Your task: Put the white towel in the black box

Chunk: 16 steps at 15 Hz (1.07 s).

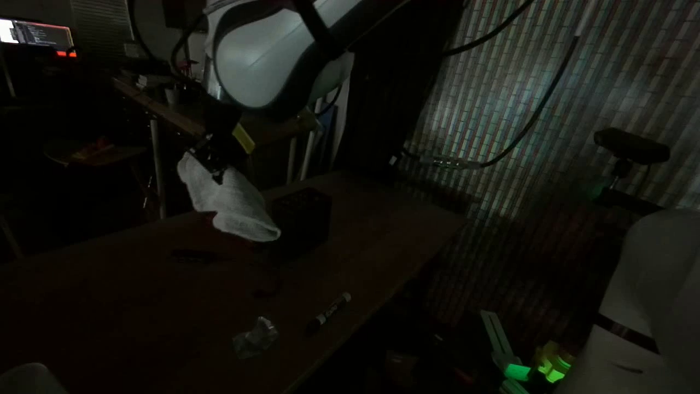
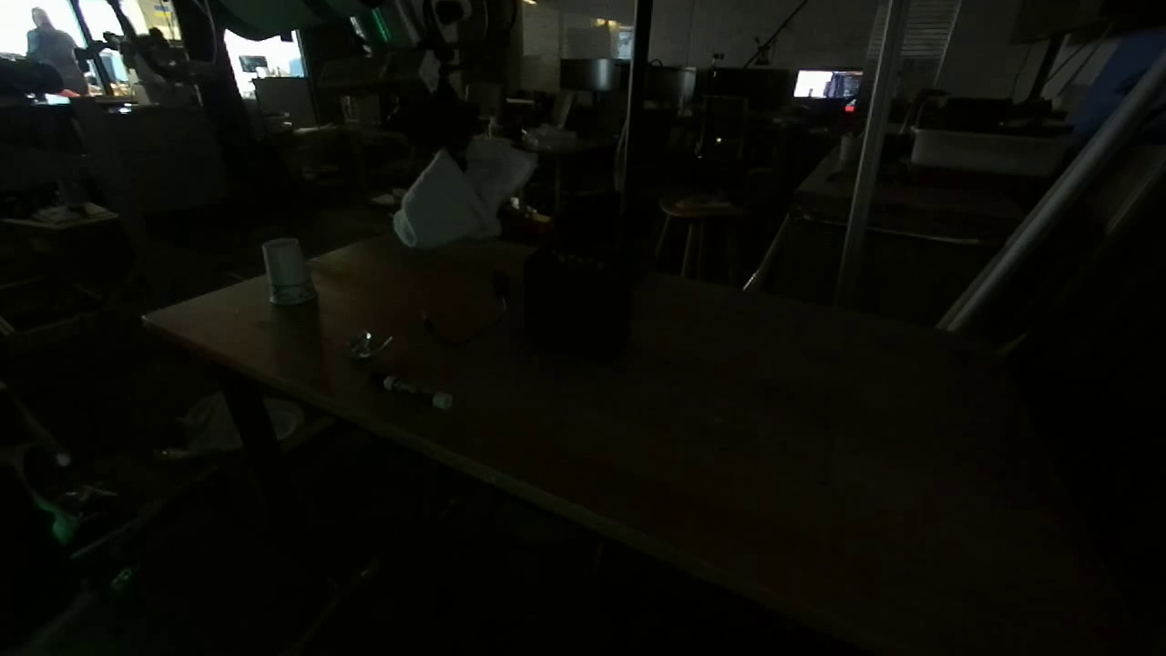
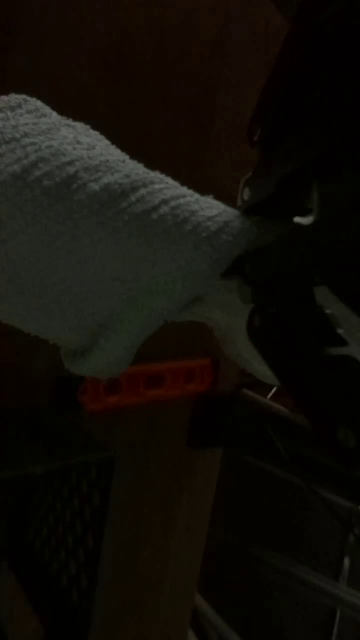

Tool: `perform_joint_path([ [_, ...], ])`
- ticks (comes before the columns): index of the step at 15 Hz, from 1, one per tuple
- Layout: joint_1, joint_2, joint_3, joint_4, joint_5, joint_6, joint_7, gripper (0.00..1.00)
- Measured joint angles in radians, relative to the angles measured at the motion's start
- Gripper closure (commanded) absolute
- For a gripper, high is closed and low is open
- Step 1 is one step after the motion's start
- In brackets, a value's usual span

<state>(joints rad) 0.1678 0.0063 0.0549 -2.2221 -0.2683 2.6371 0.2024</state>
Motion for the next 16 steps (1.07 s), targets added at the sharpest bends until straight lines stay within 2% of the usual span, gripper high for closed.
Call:
perform_joint_path([
  [4,-0.103,-0.059,-0.032,-0.033,-0.110,-0.001,0.042,0.96],
  [8,-0.186,-0.052,-0.039,-0.035,-0.292,-0.001,0.171,0.96],
  [11,-0.209,-0.015,-0.041,-0.032,-0.400,-0.003,0.264,0.96],
  [16,-0.197,0.099,-0.041,-0.027,-0.414,0.004,0.287,0.96],
])
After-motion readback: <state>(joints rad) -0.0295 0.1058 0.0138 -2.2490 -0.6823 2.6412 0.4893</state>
